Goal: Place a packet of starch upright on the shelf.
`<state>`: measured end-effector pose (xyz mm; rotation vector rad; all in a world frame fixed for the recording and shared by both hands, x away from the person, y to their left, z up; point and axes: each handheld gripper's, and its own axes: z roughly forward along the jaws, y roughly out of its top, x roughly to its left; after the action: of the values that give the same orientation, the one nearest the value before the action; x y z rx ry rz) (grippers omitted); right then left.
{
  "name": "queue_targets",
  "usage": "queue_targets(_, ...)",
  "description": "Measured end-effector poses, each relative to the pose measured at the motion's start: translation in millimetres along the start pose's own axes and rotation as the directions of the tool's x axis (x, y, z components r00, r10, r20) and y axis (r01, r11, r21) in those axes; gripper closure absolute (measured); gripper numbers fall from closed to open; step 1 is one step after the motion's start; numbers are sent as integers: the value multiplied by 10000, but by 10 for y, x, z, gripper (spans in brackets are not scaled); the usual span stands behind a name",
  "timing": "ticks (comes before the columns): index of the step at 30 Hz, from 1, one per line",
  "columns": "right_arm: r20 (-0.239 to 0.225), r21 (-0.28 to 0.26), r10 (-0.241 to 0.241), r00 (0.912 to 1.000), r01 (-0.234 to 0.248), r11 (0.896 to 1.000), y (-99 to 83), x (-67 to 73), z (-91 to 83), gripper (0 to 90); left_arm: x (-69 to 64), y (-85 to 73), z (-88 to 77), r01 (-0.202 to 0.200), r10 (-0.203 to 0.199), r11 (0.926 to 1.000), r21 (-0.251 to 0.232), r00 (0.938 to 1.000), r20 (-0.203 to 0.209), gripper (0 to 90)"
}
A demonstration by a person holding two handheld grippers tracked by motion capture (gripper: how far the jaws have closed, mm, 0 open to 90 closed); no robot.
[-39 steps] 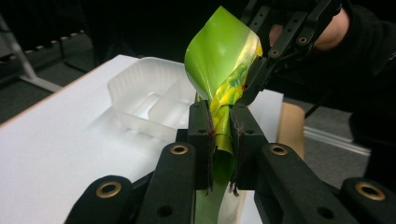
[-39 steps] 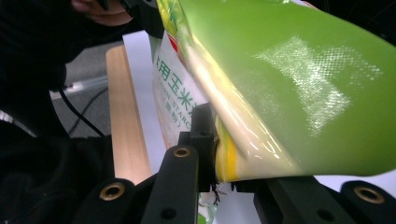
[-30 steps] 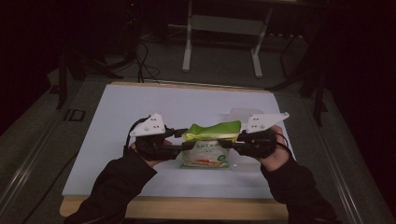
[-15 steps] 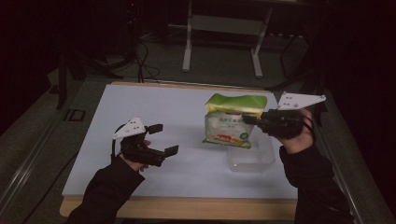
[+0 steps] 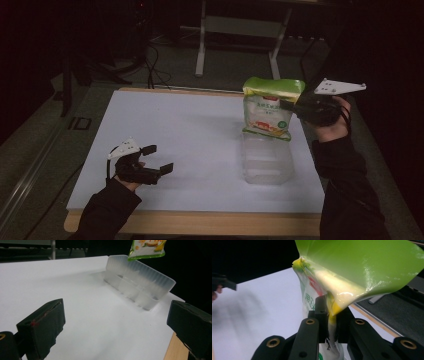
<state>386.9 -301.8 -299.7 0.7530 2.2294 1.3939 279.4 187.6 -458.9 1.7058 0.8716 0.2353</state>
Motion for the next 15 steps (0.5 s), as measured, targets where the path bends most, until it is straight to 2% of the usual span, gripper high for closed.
queue_targets(1,0,0,0,10000,0,10000,0,0,0,834,8,-16,2,22,-22,10000,5,10000,13,23)
queue_targets(2,211,86,29,9998,-31,10000,-13,-67,50,833,10,-40,14,19,-19,10000,9,10000,-19,23)
queue_targets(5,403,267,133,9991,-144,9995,-37,-153,139,833,4,-64,22,-60,60,10000,-48,10000,42,23)
queue_targets(9,505,438,290,9983,-312,9986,-86,-241,237,833,-15,-106,42,-172,172,9998,-37,9998,87,23)
queue_targets(15,555,655,628,9965,-664,9956,-242,-417,490,832,-18,-164,52,-348,348,9994,-36,9993,-159,23)
